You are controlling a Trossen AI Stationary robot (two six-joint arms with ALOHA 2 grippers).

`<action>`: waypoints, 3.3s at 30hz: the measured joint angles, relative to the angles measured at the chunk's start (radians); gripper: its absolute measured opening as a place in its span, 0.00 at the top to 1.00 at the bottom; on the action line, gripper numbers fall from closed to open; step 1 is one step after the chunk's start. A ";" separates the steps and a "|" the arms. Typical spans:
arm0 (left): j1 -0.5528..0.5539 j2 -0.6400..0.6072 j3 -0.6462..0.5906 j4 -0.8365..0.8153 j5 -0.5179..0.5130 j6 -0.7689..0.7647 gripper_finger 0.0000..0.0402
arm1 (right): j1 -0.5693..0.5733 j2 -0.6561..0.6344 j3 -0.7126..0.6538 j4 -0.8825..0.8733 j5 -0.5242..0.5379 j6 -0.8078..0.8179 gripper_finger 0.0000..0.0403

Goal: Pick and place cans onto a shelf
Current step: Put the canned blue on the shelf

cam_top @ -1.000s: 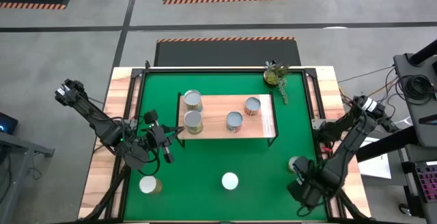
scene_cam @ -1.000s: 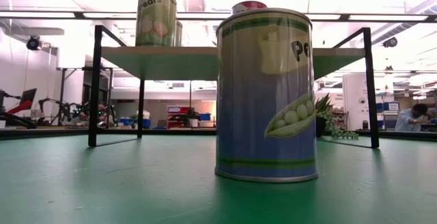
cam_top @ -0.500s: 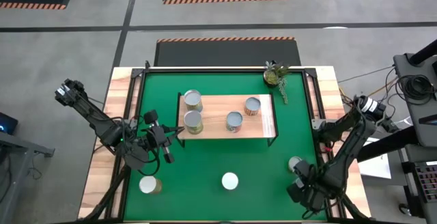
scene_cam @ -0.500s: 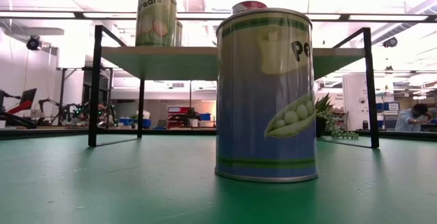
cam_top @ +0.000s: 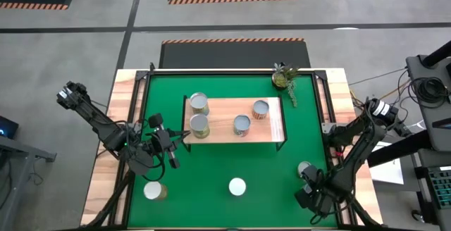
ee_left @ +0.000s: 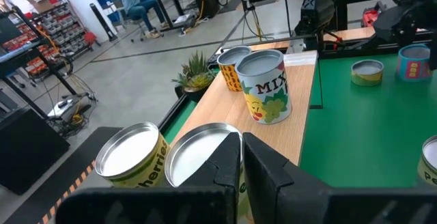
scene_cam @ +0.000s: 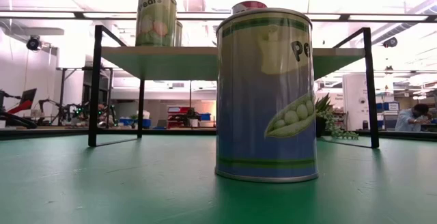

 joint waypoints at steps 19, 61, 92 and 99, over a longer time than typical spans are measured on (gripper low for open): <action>0.000 0.000 0.000 0.000 0.000 0.000 1.00 | -0.004 -0.057 0.013 0.001 -0.016 -0.007 0.24; 0.000 0.000 0.000 0.001 -0.001 0.022 1.00 | -0.720 -0.061 0.593 -0.395 0.360 -1.218 0.27; 0.000 0.000 0.000 0.002 -0.001 0.031 1.00 | -0.781 0.032 0.640 -0.407 0.349 -1.272 0.19; 0.000 0.000 0.000 0.002 -0.001 0.031 1.00 | -0.781 0.031 0.731 -0.418 0.351 -1.293 0.19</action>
